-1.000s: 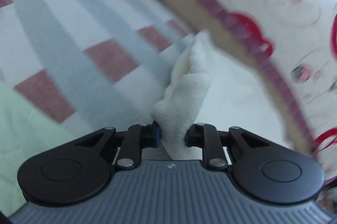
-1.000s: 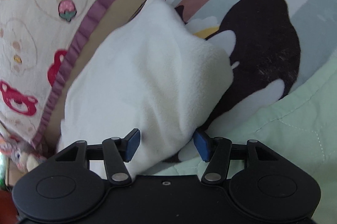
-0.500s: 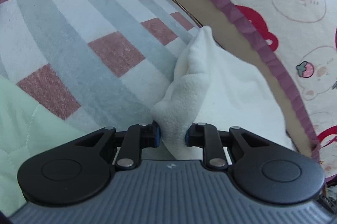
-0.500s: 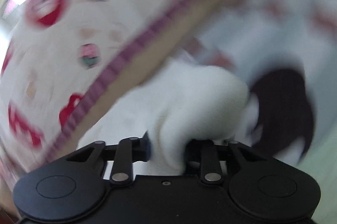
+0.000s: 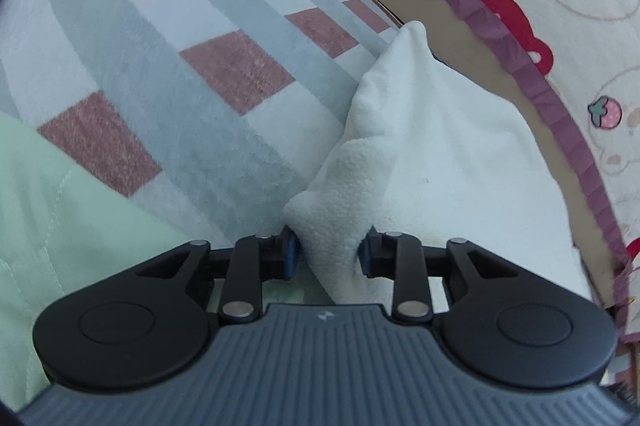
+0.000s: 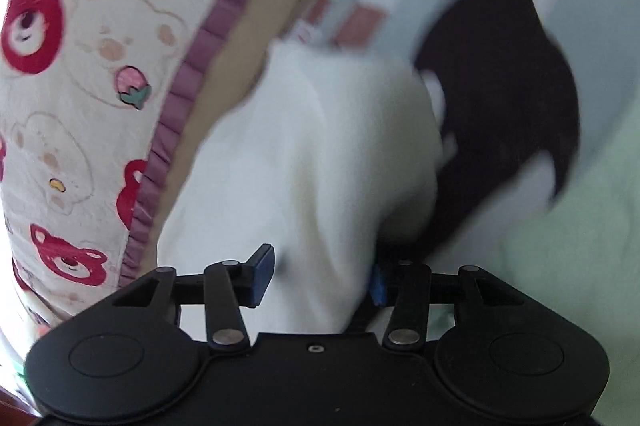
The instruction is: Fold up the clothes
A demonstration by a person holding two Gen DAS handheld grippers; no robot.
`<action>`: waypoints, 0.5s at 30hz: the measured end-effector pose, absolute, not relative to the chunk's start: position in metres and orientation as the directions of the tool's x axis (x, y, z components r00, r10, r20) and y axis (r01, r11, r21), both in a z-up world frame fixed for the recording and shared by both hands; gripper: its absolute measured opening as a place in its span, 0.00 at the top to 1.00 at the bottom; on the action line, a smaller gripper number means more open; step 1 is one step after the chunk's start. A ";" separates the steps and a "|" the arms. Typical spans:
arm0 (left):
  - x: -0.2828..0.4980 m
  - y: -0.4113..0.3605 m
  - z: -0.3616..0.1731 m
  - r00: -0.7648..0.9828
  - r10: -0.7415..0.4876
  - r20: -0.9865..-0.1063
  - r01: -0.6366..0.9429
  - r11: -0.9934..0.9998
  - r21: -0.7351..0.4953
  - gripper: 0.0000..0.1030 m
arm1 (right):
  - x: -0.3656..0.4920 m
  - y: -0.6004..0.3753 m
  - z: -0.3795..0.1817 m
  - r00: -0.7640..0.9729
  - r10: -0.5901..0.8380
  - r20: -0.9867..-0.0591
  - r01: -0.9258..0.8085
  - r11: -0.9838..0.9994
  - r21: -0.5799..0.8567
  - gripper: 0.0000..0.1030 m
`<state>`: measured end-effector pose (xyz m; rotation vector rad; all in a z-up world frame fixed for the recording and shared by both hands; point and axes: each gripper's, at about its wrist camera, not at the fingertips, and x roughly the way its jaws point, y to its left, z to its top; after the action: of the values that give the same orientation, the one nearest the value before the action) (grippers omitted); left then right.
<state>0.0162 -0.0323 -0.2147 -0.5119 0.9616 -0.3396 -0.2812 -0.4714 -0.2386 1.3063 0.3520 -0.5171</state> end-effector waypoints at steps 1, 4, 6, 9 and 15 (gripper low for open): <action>0.019 -0.027 -0.217 0.517 -0.530 -0.672 0.028 0.795 -0.606 0.65 | -0.282 -0.467 -0.244 0.837 -0.160 -0.523 0.543 0.131 0.829 0.48; 0.026 -0.012 -0.224 0.486 -0.629 -0.607 -0.032 0.682 -0.731 0.52 | -0.271 -0.460 -0.243 0.824 -0.228 -0.519 0.558 0.162 0.814 0.44; 0.029 -0.011 -0.224 0.491 -0.653 -0.577 -0.036 0.646 -0.762 0.42 | -0.259 -0.464 -0.242 0.815 -0.263 -0.516 0.569 0.200 0.798 0.43; 0.040 -0.025 -0.220 0.478 -0.623 -0.620 0.001 0.706 -0.708 0.38 | -0.243 -0.479 -0.249 0.810 -0.326 -0.487 0.563 0.201 0.802 0.43; 0.034 -0.047 -0.188 0.558 -0.576 -0.597 0.161 0.781 -0.603 0.81 | -0.242 -0.502 -0.221 0.847 -0.241 -0.474 0.530 0.326 0.783 0.68</action>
<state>0.0343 -0.0471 -0.1880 -0.5257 0.8787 -0.4589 -0.2419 -0.5019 -0.2215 1.1326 0.2932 -0.5149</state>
